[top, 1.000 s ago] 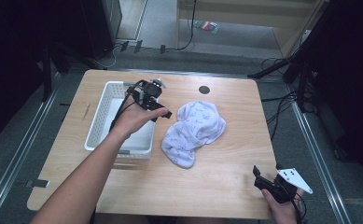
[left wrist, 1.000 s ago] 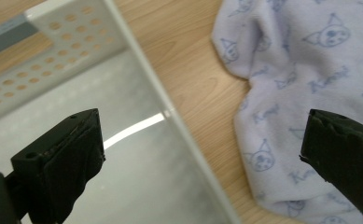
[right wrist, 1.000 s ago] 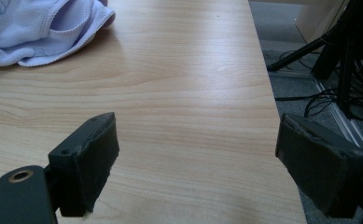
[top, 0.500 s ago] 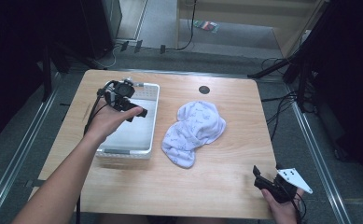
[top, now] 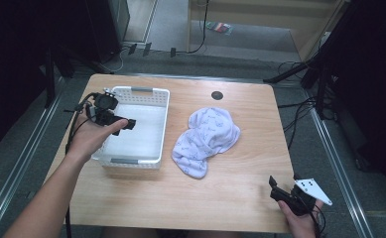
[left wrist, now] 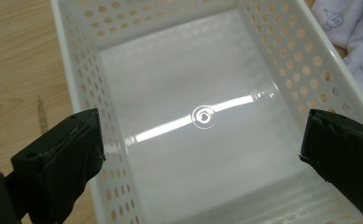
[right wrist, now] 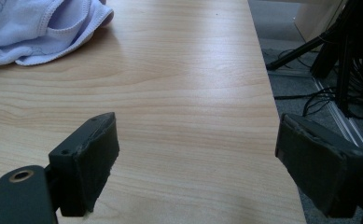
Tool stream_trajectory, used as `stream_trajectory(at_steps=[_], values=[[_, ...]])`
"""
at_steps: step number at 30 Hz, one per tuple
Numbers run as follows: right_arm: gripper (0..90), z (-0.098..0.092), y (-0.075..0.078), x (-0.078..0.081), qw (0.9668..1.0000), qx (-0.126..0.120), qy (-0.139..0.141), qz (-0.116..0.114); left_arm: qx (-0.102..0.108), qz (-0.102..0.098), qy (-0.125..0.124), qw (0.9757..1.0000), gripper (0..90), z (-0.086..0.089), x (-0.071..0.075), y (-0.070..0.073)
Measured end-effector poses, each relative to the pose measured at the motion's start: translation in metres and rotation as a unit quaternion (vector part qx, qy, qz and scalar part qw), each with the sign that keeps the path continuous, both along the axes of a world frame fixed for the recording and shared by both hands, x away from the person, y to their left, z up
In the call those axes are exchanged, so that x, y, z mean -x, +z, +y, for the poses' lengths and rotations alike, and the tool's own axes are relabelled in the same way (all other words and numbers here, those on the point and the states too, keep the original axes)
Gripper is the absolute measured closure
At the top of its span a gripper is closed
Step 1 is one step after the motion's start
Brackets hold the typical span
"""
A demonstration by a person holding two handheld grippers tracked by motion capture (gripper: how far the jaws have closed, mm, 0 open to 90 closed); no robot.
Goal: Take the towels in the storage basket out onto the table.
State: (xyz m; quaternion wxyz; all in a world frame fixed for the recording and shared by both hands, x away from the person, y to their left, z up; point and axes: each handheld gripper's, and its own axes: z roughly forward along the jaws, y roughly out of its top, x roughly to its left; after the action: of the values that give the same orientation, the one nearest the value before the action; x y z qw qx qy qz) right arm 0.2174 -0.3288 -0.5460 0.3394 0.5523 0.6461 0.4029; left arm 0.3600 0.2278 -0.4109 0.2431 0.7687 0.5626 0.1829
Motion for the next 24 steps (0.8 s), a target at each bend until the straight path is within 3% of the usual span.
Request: stream_trajectory(at_steps=[4, 9, 18, 24], values=[[13.7, 0.0, 0.0, 0.0, 1.0, 0.0, 0.0, 0.001, 0.017, -0.006, 0.013, 0.9997, 0.0, 0.018, 0.011, -0.004], [13.7, 0.0, 0.0, 0.0, 1.0, -0.001, 0.0, -0.001, 0.013, -0.012, 0.021, 0.9996, 0.0, 0.028, 0.021, -0.01], [13.7, 0.0, 0.0, 0.0, 1.0, 0.0, -0.001, 0.001, 0.031, -0.019, 0.033, 0.9988, 0.0, 0.051, 0.047, -0.018], [13.8, 0.0, 0.0, 0.0, 1.0, -0.001, -0.002, 0.002, 0.044, -0.036, 0.043, 0.9975, 0.0, 0.063, 0.067, -0.024]])
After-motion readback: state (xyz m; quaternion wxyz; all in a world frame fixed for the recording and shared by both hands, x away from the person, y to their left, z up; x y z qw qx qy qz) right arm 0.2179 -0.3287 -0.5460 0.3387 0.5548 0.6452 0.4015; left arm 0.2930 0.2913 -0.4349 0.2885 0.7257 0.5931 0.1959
